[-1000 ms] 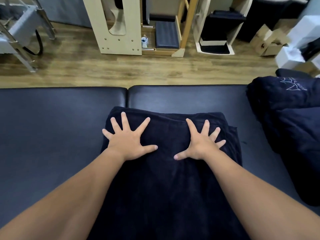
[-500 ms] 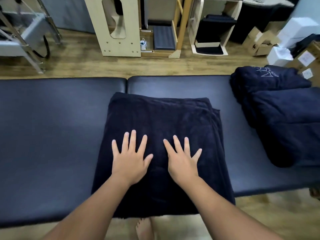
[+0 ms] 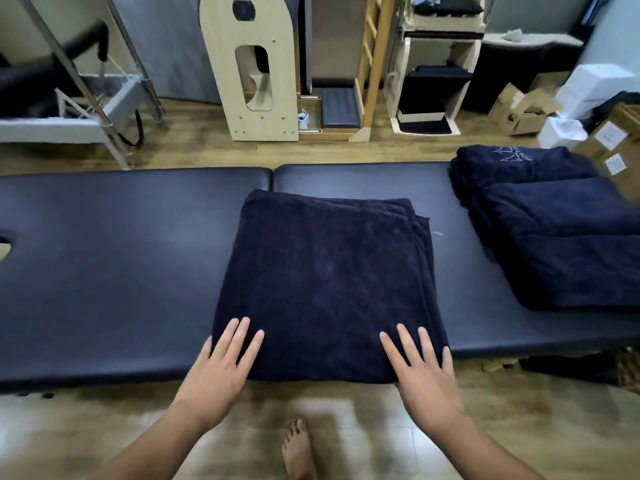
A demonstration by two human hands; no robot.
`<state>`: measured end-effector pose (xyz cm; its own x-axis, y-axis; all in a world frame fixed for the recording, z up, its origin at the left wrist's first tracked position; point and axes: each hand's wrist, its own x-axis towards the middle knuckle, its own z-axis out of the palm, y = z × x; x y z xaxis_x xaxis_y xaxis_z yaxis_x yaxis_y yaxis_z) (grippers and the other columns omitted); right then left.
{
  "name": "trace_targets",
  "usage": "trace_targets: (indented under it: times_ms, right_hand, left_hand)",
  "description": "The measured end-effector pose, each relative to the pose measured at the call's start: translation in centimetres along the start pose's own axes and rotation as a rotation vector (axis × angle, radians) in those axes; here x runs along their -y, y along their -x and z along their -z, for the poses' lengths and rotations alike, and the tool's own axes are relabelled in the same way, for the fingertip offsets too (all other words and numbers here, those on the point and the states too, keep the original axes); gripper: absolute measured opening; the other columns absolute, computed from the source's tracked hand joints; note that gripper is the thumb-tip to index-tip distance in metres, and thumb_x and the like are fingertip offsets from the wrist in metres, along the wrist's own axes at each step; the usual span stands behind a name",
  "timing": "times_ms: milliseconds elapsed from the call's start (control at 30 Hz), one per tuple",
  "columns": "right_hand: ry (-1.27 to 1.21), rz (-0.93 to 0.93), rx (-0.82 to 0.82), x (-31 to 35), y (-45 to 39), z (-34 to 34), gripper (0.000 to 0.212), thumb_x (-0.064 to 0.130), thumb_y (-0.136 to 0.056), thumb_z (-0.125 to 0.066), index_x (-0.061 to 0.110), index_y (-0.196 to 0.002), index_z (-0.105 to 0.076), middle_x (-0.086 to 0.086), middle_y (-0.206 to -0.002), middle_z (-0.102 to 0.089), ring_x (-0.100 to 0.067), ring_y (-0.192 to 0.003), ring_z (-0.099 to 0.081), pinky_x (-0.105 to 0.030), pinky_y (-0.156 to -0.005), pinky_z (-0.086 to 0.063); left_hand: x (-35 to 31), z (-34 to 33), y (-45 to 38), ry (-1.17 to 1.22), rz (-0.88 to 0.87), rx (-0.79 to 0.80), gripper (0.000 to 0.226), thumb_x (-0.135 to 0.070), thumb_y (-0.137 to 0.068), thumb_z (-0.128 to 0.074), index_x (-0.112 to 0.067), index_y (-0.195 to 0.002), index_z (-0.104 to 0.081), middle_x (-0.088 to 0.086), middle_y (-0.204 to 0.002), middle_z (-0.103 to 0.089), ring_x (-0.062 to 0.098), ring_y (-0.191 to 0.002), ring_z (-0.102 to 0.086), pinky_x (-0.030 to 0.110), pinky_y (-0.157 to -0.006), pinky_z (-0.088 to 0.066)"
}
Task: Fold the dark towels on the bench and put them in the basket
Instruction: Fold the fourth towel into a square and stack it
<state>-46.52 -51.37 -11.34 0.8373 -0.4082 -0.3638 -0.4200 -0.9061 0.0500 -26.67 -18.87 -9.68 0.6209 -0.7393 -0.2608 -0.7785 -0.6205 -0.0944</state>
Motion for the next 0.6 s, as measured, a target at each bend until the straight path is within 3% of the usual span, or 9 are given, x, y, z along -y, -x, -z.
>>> trace_targets:
  times_ms: [100,167,233,300,333,433,500,533,600]
  right_hand:
    - [0.008,-0.007,-0.064,0.0,-0.4,1.1,0.124,0.003,-0.036,-0.089,0.026,-0.147,-0.039,-0.017,-0.147,-0.043,-0.041,-0.134,-0.042,-0.059,-0.088,-0.045]
    - [0.06,0.016,-0.146,-0.1,-0.6,2.0,0.101,-0.005,-0.027,-0.074,0.019,-0.123,-0.057,-0.018,-0.117,-0.055,-0.04,-0.101,-0.055,-0.049,-0.069,-0.045]
    - [0.115,0.06,-0.195,-0.4,-0.9,3.1,0.075,-0.006,-0.031,-0.066,0.018,-0.101,-0.059,-0.011,-0.091,-0.054,-0.035,-0.076,-0.051,-0.042,-0.062,-0.037]
    - [0.137,0.095,-0.207,-0.8,-1.3,4.1,0.06,-0.003,-0.032,-0.074,0.019,-0.085,-0.058,-0.005,-0.076,-0.05,-0.031,-0.063,-0.049,-0.039,-0.06,-0.033]
    - [0.132,0.121,-0.206,-1.1,-1.6,4.6,0.057,0.0,-0.032,-0.079,0.02,-0.08,-0.057,-0.003,-0.071,-0.05,-0.03,-0.06,-0.05,-0.037,-0.059,-0.033]
    - [0.097,0.149,-0.21,-1.6,-1.4,5.3,0.046,0.033,-0.045,-0.081,0.022,-0.084,-0.059,0.0,-0.075,-0.055,-0.03,-0.067,-0.056,-0.041,-0.063,-0.041]
    - [0.083,0.136,-0.213,-1.4,-1.0,4.4,0.068,0.06,-0.049,-0.07,0.02,-0.103,-0.061,-0.006,-0.091,-0.059,-0.035,-0.079,-0.058,-0.054,-0.078,-0.043]
    - [0.072,0.115,-0.161,-1.0,-0.6,3.9,0.082,0.065,-0.043,-0.072,0.018,-0.109,-0.06,-0.01,-0.097,-0.059,-0.038,-0.083,-0.057,-0.06,-0.084,-0.04]
    - [0.091,0.078,-0.115,-0.3,-0.4,3.3,0.088,0.045,-0.029,-0.087,0.015,-0.106,-0.056,-0.014,-0.097,-0.057,-0.041,-0.083,-0.055,-0.068,-0.088,-0.037]
  left_hand:
    - [0.6,0.8,-0.7,-0.052,-0.034,-0.073,0.102,0.009,-0.034,-0.063,-0.006,-0.134,-0.047,0.023,-0.133,-0.056,0.038,-0.123,-0.053,0.037,-0.067,-0.06]
    - [0.9,1.3,-1.1,-0.069,-0.081,-0.119,0.08,0.005,-0.036,-0.075,-0.01,-0.112,-0.056,0.01,-0.108,-0.055,0.03,-0.097,-0.052,0.033,-0.051,-0.049]
    - [1.3,2.0,-1.3,-0.028,-0.082,-0.119,0.059,-0.005,-0.042,-0.083,-0.018,-0.095,-0.061,-0.002,-0.092,-0.051,0.023,-0.081,-0.053,0.031,-0.047,-0.041]
    - [1.7,3.2,-1.9,0.048,-0.058,-0.059,0.05,-0.015,-0.049,-0.083,-0.023,-0.093,-0.061,-0.007,-0.087,-0.052,0.019,-0.078,-0.057,0.032,-0.048,-0.048]
    - [1.9,4.0,-2.2,0.085,-0.041,-0.041,0.043,-0.019,-0.058,-0.078,-0.024,-0.098,-0.06,-0.007,-0.09,-0.055,0.019,-0.081,-0.059,0.034,-0.056,-0.053]
    - [2.2,6.9,-2.9,0.203,0.027,0.027,0.033,-0.026,-0.078,-0.053,-0.025,-0.111,-0.052,-0.004,-0.1,-0.063,0.026,-0.094,-0.062,0.038,-0.075,-0.049]
    - [2.3,8.2,-3.5,0.312,0.09,0.0,0.029,-0.028,-0.079,-0.052,-0.027,-0.108,-0.053,-0.003,-0.095,-0.067,0.028,-0.09,-0.062,0.038,-0.074,-0.048]
    - [2.4,8.6,-3.7,0.344,0.121,-0.009,0.027,-0.028,-0.078,-0.053,-0.028,-0.106,-0.055,-0.002,-0.091,-0.067,0.029,-0.087,-0.062,0.037,-0.073,-0.049]
    - [2.6,9.5,-4.3,0.387,0.168,-0.011,0.027,-0.028,-0.077,-0.053,-0.03,-0.103,-0.058,-0.003,-0.085,-0.067,0.027,-0.083,-0.062,0.036,-0.072,-0.051]
